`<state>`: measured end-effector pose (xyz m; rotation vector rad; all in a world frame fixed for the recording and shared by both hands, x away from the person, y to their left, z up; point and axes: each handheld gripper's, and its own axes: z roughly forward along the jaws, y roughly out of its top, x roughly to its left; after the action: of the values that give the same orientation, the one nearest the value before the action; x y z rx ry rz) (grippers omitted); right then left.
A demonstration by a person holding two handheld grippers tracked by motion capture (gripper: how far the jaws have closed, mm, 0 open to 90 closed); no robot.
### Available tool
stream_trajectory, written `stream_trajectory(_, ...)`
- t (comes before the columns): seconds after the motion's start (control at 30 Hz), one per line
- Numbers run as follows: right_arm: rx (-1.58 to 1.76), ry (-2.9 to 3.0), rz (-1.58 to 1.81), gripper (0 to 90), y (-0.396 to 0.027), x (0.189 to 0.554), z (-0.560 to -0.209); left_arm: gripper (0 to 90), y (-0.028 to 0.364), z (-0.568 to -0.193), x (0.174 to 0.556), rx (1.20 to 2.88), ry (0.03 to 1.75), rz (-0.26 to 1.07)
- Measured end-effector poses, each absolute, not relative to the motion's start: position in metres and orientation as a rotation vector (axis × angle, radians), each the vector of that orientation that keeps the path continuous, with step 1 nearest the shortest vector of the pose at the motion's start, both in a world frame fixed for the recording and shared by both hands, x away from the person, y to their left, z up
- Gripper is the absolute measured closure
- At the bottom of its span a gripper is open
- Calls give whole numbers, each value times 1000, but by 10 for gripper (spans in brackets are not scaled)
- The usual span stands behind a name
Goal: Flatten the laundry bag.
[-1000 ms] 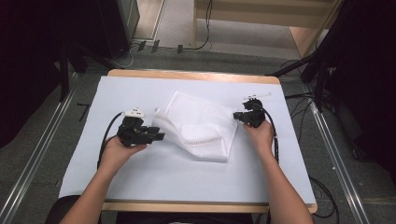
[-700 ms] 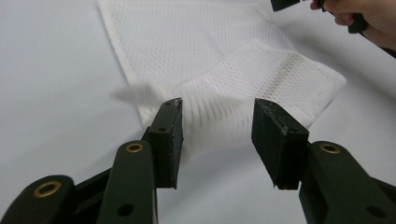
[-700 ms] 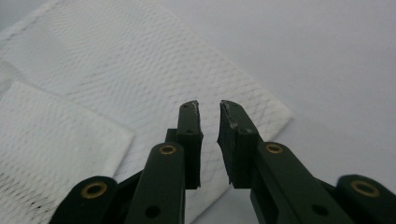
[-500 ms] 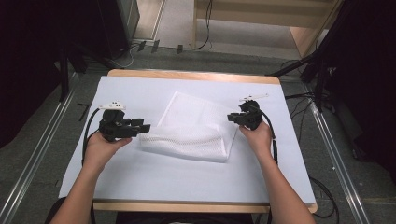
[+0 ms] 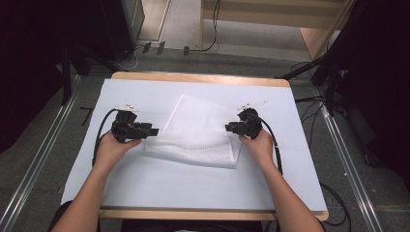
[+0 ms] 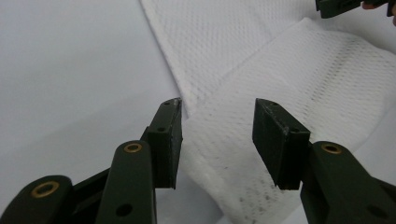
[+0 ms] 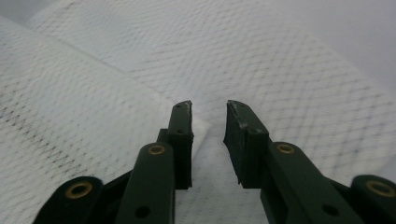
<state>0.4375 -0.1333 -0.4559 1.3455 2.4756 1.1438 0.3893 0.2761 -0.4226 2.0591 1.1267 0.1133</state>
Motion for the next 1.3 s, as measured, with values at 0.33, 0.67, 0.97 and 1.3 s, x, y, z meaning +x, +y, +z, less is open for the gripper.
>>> stream_trajectory(0.33, 1267, 2540, 1111, 684, -113, 433, -465, 551, 278, -442, 394, 2110, 1160, 85)
stream_trajectory(0.67, 1206, 2540, 1059, 814, -103, 428, -466, 615, 278, -453, 393, 2161, 1133, 135)
stream_trajectory(0.97, 1199, 2580, 1069, 900, -100, 428, -467, 849, 276, -453, 390, 2171, 1161, 165)
stream_trajectory(1.3, 1254, 2534, 1101, 900, -108, 434, -457, 897, 278, -446, 392, 2129, 1176, 125)
